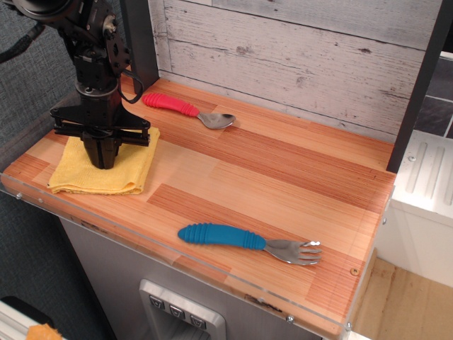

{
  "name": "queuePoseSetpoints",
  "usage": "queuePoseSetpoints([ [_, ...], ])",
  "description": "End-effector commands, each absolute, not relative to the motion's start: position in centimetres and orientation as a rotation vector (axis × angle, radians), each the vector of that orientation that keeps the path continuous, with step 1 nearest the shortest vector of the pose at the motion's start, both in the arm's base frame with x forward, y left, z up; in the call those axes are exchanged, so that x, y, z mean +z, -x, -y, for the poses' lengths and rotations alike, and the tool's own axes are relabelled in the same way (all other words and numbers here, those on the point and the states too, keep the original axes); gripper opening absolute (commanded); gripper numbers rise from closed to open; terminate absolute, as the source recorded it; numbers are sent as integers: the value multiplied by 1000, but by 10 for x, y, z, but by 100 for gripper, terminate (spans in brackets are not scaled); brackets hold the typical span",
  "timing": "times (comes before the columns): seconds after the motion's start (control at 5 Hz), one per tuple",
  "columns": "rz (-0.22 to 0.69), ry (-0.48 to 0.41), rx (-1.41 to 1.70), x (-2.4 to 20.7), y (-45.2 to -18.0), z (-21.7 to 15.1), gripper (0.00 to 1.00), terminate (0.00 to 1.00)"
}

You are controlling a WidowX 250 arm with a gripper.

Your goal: Move orange towel to front left corner of table

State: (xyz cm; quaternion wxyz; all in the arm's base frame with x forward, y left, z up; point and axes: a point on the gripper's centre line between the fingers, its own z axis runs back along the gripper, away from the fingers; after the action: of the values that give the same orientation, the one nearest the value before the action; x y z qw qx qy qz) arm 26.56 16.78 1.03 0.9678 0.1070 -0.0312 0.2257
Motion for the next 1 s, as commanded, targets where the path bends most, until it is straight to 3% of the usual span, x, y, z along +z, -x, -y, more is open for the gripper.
queuePoseSetpoints([
  [0.0, 82, -242, 499, 30, -256, -176, 100, 0],
  [0.8, 234, -321, 505, 91, -280, -173, 100, 0],
])
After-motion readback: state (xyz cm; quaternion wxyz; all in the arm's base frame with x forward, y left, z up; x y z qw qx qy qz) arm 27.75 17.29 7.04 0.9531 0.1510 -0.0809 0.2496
